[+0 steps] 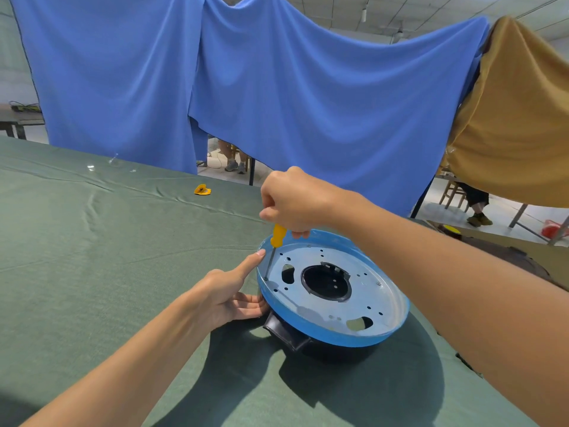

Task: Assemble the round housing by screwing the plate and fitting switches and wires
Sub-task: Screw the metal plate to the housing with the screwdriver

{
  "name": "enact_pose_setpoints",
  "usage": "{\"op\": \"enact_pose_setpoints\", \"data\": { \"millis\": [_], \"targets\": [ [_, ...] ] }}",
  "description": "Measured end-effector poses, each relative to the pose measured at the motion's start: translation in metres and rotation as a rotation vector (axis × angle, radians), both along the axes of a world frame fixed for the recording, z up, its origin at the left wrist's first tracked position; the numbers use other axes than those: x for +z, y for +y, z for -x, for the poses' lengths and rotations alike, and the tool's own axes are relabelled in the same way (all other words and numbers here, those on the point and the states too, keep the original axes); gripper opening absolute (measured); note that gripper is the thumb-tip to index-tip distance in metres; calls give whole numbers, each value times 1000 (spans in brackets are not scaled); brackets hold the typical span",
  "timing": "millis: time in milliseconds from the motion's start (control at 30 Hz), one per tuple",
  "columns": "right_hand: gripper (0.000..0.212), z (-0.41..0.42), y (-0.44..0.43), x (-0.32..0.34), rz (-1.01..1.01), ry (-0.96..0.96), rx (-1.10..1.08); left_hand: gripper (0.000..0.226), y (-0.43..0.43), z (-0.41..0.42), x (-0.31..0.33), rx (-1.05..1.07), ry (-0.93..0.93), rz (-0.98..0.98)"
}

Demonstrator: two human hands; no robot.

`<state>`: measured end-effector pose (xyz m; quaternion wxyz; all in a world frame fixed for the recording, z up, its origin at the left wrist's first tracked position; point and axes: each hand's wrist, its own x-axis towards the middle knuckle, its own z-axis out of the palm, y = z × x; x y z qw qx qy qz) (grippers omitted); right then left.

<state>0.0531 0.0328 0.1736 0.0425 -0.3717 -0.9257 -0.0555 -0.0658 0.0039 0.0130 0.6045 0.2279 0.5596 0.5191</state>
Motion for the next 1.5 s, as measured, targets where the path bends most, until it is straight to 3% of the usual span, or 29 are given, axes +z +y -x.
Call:
{"op": "enact_pose_setpoints", "data": {
  "millis": [100, 167, 300, 367, 500, 600, 667, 800, 900, 1033, 1233, 1333, 1500],
  "targets": [
    [49, -1, 1, -6, -88, -9, -64, 72, -1, 0, 1, 6, -1, 1],
    [54, -3, 0, -9, -55, -52, -97, 72, 0, 0, 1, 5, 0, 1],
    [39, -5, -9, 5, 180, -201, -74, 70, -1, -1, 2, 2, 10, 6],
    [32, -6, -10, 9, 241, -186, -44, 68, -2, -1, 2, 7, 11, 11],
    [10, -3, -3, -2, 31, -89, -29, 62, -1, -1, 2, 19, 11, 26],
    [39, -2, 0, -9, 32, -24, -46, 60, -2, -1, 2, 20, 6, 28],
    [41, -1, -2, -5, 71, -91, -64, 63, -3, -1, 3, 9, -3, 17],
    [30, -2, -5, 10, 196, -183, -37, 68, -5, -2, 4, 0, -20, 6],
    [6, -2, -4, 6, 30, -128, 15, 68, -4, -2, 4, 9, -12, 14],
    [43, -4, -1, -9, -78, -48, -39, 63, -5, -2, 4, 16, -5, 16],
    [35, -4, -4, 9, 181, -251, -28, 60, -5, -2, 5, 18, -12, 23],
    [19, -3, -4, 6, 106, -149, 32, 59, -5, -3, 6, 22, -3, 26],
    [44, 1, 0, -8, -59, -74, -62, 61, -6, -2, 4, 22, 4, 13]
  ]
}}
